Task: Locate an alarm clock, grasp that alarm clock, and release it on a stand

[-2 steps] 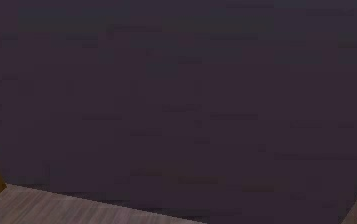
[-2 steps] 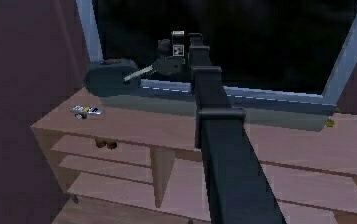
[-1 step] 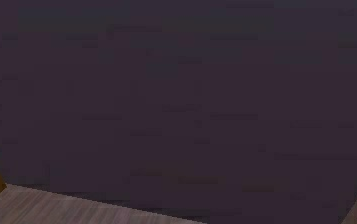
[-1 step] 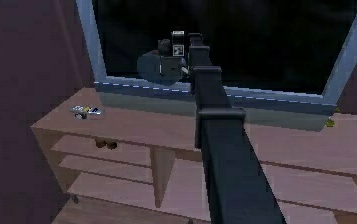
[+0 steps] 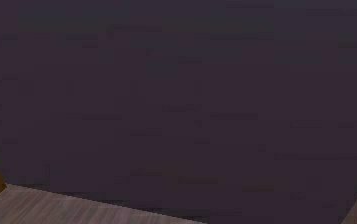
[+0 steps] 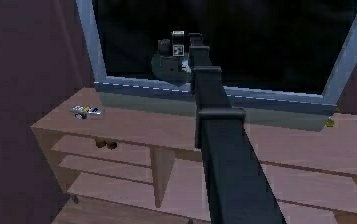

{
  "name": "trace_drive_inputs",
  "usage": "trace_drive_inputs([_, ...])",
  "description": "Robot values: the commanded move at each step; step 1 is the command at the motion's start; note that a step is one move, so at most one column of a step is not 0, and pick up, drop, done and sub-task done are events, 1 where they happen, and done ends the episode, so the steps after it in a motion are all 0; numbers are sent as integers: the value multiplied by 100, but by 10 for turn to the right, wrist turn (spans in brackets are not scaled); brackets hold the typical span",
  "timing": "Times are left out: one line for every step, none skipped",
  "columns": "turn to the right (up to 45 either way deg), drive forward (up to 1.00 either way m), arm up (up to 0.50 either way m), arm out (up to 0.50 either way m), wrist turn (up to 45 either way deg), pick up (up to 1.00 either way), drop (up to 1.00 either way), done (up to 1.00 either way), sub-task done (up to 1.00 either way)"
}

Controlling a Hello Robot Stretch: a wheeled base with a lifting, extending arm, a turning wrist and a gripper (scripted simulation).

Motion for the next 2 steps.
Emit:
trace_drive_inputs([0, 0, -2, 0, 0, 0, 0, 0, 0])
trace_drive_inputs([0, 0, -32, 0, 0, 0, 0, 0, 0])
